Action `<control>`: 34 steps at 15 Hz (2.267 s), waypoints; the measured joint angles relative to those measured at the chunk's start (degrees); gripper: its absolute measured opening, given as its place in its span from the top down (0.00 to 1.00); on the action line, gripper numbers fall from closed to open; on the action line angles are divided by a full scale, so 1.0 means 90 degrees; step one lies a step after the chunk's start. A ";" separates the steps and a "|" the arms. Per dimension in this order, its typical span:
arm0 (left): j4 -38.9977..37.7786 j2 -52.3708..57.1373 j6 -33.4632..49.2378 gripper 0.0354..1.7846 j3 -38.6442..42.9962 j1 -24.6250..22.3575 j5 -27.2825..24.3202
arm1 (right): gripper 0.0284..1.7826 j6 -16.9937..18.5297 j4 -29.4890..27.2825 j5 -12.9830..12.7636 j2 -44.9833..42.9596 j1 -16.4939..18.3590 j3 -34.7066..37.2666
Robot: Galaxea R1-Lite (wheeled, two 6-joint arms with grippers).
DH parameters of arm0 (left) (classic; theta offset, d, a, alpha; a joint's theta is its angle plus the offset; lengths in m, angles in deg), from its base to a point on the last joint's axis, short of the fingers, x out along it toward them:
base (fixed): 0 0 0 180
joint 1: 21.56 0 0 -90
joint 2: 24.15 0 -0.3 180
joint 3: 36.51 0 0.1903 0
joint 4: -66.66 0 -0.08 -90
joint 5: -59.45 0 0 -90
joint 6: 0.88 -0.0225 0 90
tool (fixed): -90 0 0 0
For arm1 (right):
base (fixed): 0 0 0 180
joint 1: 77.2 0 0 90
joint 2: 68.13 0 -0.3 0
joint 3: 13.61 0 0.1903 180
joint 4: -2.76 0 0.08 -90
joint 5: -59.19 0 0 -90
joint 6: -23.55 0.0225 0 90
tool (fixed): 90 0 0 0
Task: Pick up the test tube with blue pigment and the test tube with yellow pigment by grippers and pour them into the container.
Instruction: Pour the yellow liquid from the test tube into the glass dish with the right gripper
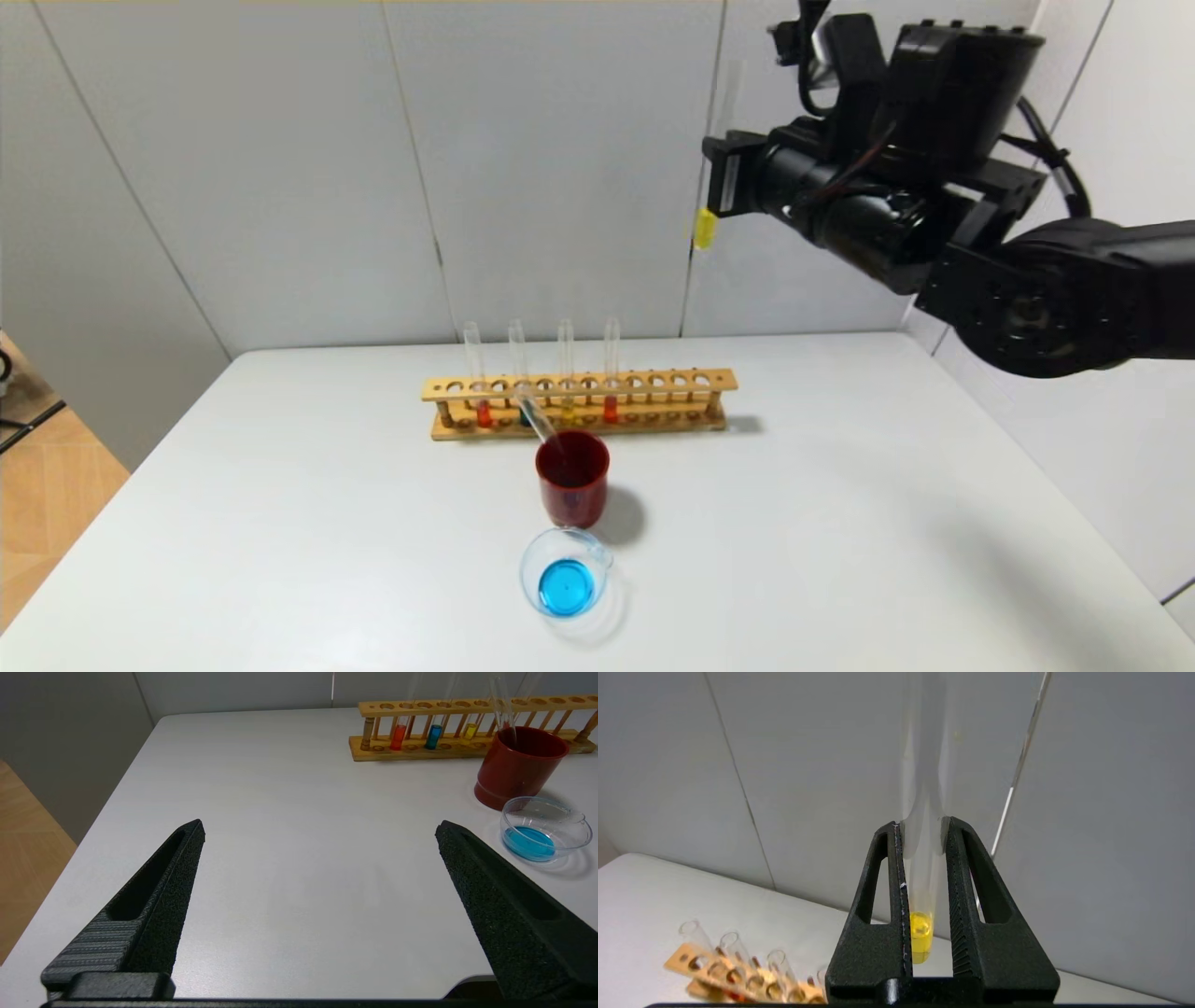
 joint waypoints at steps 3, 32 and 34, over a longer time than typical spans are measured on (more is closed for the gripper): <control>0.0000 0.0000 0.0000 0.02 0.0000 0.0000 0.0000 | 0.83 -0.0163 -0.0085 0.0018 -0.0726 -0.0102 0.0925; 0.0000 0.0000 -0.0003 0.02 0.0000 0.0000 0.0000 | 0.83 -0.4061 0.0714 0.0313 -0.0108 -0.1751 0.4389; -0.0001 0.0000 0.0000 0.02 0.0000 0.0000 -0.0003 | 0.83 -0.4355 0.0729 0.0312 0.0061 -0.1773 0.4260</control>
